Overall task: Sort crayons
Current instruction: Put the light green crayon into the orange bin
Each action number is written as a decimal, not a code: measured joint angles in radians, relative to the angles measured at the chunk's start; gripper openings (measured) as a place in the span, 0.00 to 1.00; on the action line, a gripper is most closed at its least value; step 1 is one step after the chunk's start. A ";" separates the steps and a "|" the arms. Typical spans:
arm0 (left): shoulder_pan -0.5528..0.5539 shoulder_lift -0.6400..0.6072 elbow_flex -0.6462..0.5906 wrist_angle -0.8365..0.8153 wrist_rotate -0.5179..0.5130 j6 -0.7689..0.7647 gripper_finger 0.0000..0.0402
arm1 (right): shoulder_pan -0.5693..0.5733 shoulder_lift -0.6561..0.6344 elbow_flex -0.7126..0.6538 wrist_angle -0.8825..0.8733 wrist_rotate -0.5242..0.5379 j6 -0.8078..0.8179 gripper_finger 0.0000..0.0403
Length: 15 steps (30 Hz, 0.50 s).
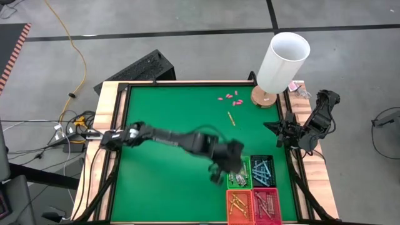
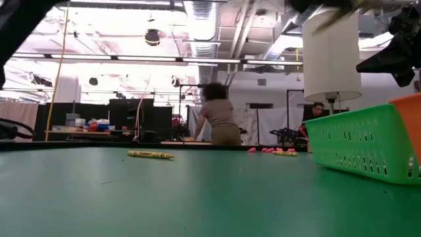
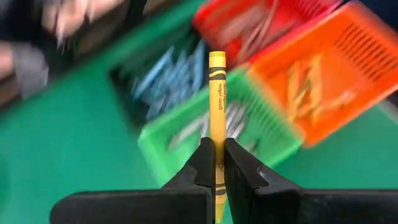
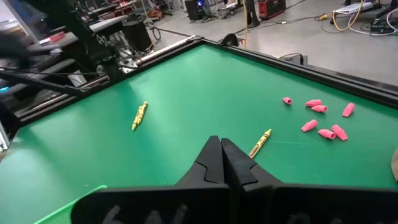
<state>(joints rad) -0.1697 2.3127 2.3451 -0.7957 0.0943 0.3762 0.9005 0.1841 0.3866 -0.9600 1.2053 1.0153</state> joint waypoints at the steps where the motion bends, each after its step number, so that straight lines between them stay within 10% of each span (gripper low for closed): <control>1: -0.029 0.000 0.000 0.036 -0.011 0.006 0.00 | 0.000 0.000 0.000 0.000 0.000 0.000 0.00; 15: -0.218 0.095 -0.032 0.537 -0.111 -0.030 0.01 | 0.000 0.000 0.000 0.000 -0.008 0.032 0.00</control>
<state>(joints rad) -0.3882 2.4079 2.3135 -0.2586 -0.0166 0.3464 0.9001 0.1841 0.3870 -0.9596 1.1976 1.0470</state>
